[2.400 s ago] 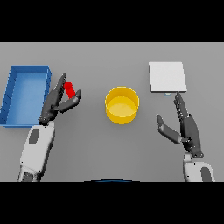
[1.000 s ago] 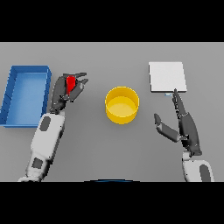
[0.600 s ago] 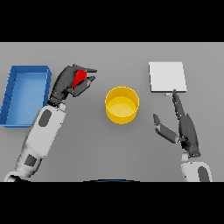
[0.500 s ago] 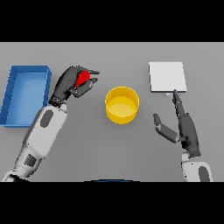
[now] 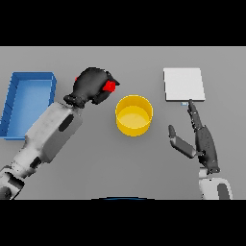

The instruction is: Pick up the red beaker and tilt it to pour out 1 green nut into yellow bowl. Pick up the yellow bowl and place it on the metallic measuring scale.

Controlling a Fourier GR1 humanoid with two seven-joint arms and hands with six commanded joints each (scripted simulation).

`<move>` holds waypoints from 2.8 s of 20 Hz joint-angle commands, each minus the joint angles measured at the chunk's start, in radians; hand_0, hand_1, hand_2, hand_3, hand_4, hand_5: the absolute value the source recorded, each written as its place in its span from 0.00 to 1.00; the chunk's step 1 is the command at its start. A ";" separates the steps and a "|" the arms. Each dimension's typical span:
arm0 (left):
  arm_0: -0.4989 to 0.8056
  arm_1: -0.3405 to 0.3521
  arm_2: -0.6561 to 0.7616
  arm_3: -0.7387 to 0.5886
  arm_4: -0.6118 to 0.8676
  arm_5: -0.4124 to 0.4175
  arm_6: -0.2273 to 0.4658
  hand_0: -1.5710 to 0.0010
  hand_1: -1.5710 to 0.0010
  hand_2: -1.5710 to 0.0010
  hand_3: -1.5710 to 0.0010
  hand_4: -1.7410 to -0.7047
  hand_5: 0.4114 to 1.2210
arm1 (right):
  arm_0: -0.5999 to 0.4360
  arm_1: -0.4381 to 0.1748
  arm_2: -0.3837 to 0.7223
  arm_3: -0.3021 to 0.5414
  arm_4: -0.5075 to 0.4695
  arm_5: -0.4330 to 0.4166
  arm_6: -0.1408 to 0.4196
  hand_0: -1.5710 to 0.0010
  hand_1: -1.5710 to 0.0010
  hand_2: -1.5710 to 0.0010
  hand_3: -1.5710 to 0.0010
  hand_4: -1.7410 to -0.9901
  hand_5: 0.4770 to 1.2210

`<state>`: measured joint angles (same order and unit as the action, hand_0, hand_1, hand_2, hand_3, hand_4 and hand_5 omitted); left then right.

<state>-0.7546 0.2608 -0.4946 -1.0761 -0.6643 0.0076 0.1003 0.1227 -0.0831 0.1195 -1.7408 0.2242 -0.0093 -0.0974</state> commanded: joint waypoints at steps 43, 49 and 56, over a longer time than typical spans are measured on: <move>-0.813 -0.030 -0.853 0.463 -0.491 -0.254 -0.248 0.00 0.00 0.00 0.00 0.02 1.00 | 0.001 0.026 -0.004 0.004 0.018 -0.039 -0.035 1.00 1.00 1.00 1.00 0.78 0.24; -0.954 0.047 -0.625 0.696 -0.285 -0.184 -0.160 0.00 0.00 0.00 0.10 0.01 1.00 | -0.008 0.032 0.003 0.021 0.021 -0.040 -0.048 1.00 1.00 1.00 1.00 0.78 0.24; -0.917 0.224 -0.211 0.888 0.198 -0.094 -0.036 0.00 0.00 0.00 0.09 0.00 1.00 | -0.048 0.035 -0.004 0.060 0.019 -0.049 -0.056 1.00 1.00 1.00 1.00 0.84 0.20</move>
<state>-1.6706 0.4871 -0.7068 -0.1871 -0.4644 -0.0888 0.0648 0.0745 -0.0479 0.1160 -1.6805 0.2435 -0.0580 -0.1542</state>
